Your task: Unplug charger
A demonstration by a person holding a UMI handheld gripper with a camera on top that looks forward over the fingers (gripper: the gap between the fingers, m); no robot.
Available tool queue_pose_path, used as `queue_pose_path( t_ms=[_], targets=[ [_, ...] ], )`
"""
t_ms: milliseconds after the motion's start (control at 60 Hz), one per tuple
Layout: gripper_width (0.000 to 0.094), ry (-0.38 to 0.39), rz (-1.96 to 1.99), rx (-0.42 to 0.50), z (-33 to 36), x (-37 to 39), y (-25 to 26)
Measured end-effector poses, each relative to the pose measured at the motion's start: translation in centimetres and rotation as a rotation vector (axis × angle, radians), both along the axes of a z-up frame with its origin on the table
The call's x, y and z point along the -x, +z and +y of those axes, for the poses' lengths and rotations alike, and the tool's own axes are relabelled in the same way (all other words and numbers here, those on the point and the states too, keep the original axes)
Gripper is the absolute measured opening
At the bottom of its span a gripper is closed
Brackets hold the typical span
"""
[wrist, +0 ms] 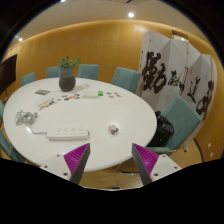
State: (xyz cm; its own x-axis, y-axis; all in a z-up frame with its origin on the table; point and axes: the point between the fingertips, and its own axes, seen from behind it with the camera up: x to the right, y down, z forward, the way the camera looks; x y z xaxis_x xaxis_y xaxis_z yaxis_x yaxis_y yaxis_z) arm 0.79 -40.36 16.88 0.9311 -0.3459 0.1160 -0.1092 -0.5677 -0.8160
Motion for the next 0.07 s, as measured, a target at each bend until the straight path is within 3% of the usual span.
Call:
queue_pose_path(
  t_ms=[67],
  targets=[
    [0.0872, 0.006, -0.004, 0.003, -0.03, 0.02, 0.05]
  ],
)
